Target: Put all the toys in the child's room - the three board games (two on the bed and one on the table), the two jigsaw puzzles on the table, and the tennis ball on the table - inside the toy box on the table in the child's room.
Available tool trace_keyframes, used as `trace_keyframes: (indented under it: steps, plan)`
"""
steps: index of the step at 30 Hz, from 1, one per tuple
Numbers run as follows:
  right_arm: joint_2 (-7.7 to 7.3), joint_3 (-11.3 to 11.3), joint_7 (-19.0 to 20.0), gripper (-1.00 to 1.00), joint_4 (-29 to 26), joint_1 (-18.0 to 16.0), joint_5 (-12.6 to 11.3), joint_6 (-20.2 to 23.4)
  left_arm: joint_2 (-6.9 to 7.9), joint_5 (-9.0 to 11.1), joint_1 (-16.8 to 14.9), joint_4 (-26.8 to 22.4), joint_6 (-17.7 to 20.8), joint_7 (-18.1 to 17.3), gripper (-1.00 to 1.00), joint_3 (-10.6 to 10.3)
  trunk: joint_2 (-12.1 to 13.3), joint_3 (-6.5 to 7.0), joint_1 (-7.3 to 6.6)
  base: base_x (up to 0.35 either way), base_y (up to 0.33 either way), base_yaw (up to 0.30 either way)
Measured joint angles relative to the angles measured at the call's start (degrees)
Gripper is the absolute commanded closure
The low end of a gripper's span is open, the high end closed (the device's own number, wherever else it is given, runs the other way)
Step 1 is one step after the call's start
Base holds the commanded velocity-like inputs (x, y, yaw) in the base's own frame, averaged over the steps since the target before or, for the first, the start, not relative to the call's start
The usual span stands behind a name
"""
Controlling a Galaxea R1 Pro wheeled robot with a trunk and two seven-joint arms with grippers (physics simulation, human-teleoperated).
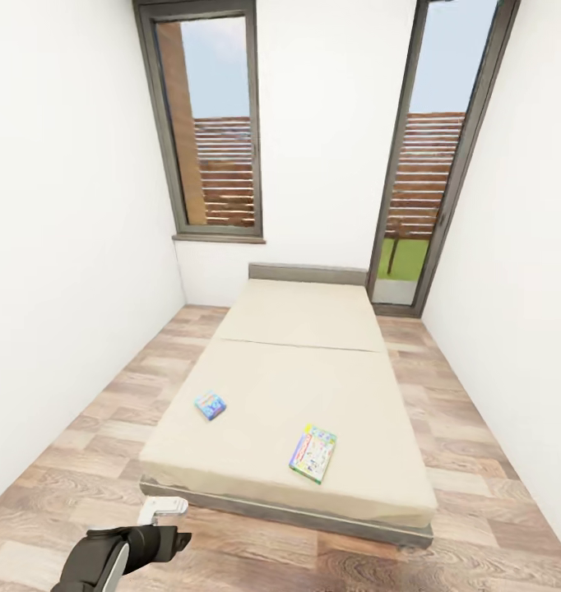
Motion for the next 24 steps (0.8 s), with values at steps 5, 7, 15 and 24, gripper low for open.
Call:
trace_keyframes:
  steps: [5, 7, 15, 24]
  plan:
    - [0.05, -0.01, 0.0, -1.0, 0.0, 0.0, 0.0, -0.07, 1.14, 0.19, 0.0, -0.01, -0.01, -0.09, -1.0, 1.25, 0.0, 0.0, 0.0, -0.099, 0.176, -0.28]
    - [0.06, 0.01, 0.0, -1.0, 0.0, 0.0, 0.0, -0.11, 1.37, 0.25, 0.0, 0.0, -0.07, -0.12, -1.0, 1.89, 0.0, 0.0, 0.0, -0.04, 0.063, -0.265]
    - [0.08, 0.04, 0.0, -1.0, 0.02, -0.01, 0.01, -0.17, 1.5, 0.38, 0.01, -0.01, -0.15, -0.14, -1.0, 2.31, 0.0, 0.0, -0.01, -0.01, 0.047, -0.09]
    - [0.3, 0.09, -0.08, -1.0, 0.02, 0.0, 0.01, -0.18, 1.18, 0.43, 0.02, -0.11, -0.48, -0.14, -1.0, 2.37, 0.0, 0.0, -0.01, 0.0, 0.046, -0.004]
